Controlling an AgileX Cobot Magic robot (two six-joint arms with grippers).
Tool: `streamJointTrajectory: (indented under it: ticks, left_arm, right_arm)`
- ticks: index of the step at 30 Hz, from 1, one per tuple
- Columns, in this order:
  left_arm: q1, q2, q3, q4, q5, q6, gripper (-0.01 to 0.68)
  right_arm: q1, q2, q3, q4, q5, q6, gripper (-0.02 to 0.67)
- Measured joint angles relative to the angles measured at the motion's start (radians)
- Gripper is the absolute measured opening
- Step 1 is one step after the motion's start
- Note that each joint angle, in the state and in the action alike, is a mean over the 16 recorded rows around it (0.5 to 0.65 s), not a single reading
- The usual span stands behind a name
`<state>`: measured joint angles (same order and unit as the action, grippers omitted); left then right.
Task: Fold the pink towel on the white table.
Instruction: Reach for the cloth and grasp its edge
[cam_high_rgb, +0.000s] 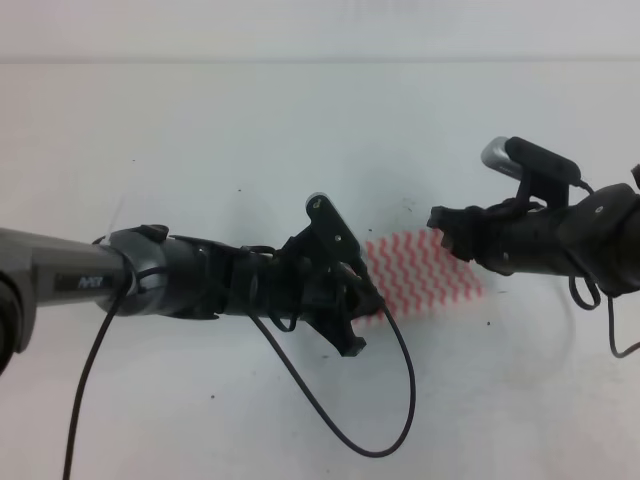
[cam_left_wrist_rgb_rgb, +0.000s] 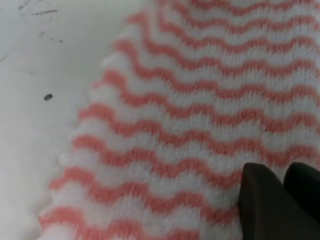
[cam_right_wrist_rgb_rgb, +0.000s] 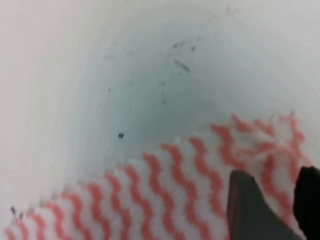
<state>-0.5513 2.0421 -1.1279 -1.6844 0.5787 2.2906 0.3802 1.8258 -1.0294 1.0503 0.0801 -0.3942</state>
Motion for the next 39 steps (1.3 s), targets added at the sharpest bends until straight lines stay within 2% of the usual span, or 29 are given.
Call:
streamJointTrajectory:
  ticks: [6,9,25,39]
  left_arm:
    - [0.000,-0.003,0.000,-0.003,0.001,0.007,0.087]
    - [0.000,-0.005,0.000,-0.003,0.001,0.010,0.087]
    - [0.000,-0.004,0.000,0.002,-0.010,0.017,0.087]
    - [0.000,-0.004,0.000,0.006,-0.020,0.010,0.087]
  right_arm:
    - [0.000,0.001,-0.004,0.004,-0.035,-0.002,0.208]
    - [0.000,0.001,-0.023,0.001,-0.014,-0.016,0.201]
    - [-0.004,0.103,-0.200,-0.051,0.218,-0.078,0.001]
    - [-0.075,0.158,-0.218,-0.086,0.195,-0.076,-0.017]
